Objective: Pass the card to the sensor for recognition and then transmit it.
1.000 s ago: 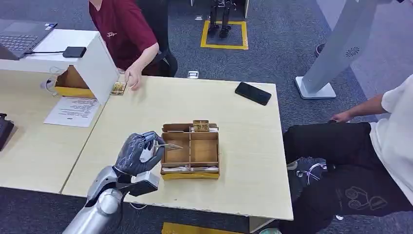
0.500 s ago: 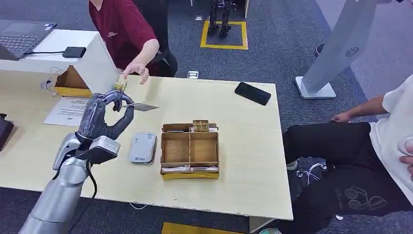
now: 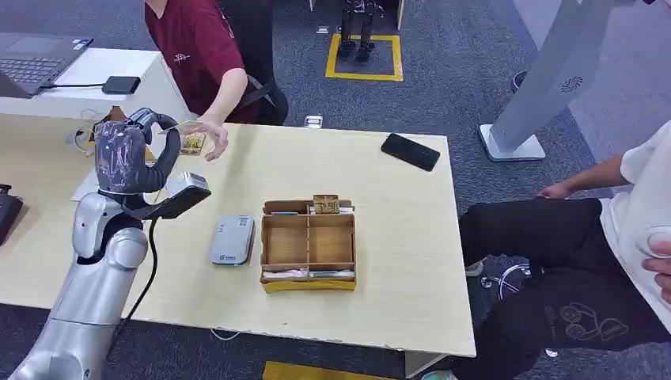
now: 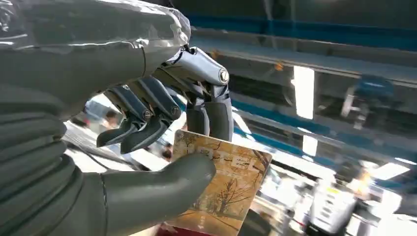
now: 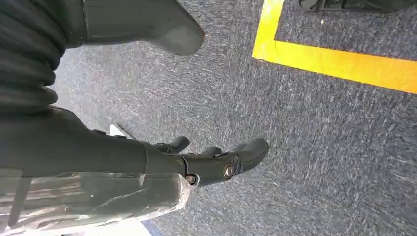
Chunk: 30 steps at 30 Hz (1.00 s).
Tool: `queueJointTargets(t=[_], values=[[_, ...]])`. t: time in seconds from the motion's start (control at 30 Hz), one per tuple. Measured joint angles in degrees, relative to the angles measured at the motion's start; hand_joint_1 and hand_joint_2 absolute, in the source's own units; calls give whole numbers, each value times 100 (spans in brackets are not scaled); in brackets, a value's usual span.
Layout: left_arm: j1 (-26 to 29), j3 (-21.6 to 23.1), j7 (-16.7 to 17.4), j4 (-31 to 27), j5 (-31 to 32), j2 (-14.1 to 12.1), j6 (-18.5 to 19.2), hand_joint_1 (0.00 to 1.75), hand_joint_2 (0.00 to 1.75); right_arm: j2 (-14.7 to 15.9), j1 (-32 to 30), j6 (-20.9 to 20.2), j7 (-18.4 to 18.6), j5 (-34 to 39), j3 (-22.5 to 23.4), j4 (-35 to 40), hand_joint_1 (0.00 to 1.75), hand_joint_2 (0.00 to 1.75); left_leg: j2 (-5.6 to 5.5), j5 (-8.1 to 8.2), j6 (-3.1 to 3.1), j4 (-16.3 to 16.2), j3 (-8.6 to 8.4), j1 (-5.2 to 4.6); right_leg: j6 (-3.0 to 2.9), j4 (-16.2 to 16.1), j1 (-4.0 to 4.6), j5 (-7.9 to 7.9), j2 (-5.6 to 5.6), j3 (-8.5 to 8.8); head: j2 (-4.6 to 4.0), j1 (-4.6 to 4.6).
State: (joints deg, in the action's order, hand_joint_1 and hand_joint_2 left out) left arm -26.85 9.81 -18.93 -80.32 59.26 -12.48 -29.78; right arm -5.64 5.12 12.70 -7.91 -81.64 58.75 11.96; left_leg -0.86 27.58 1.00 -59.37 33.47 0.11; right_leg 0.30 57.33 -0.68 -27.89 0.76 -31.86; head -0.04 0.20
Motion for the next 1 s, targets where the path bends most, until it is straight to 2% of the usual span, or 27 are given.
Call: queueJointTargets(t=[0.13, 0.33, 0.77, 1.0], values=[[-122, -164, 76, 656, 338, 85, -347, 175, 175, -9, 5, -7, 37, -15, 0, 0, 0, 175, 2, 0, 0, 0, 0, 0, 0, 0, 0, 0, 3, -2, 0, -2], [-187, -220, 81, 1068, 424, 162, -395, 175, 175, -13, 9, -7, 55, -15, 0, 0, 0, 175, 2, 1, 0, 0, 3, -1, 0, 0, -1, -1, 2, -3, 0, -2], [-234, -242, 157, 1350, 594, 225, -447, 175, 175, -15, 14, -7, 9, -15, 0, 0, 0, 175, 3, 0, 0, 0, 3, 0, 0, 0, 0, 0, 3, -5, 0, -2], [-240, -242, 101, 1470, 352, 278, -413, 175, 175, -22, 15, -2, 22, -15, 0, 0, 0, 175, 3, 1, 0, 0, 3, 0, 0, 0, -1, 0, 3, -6, 0, -2]])
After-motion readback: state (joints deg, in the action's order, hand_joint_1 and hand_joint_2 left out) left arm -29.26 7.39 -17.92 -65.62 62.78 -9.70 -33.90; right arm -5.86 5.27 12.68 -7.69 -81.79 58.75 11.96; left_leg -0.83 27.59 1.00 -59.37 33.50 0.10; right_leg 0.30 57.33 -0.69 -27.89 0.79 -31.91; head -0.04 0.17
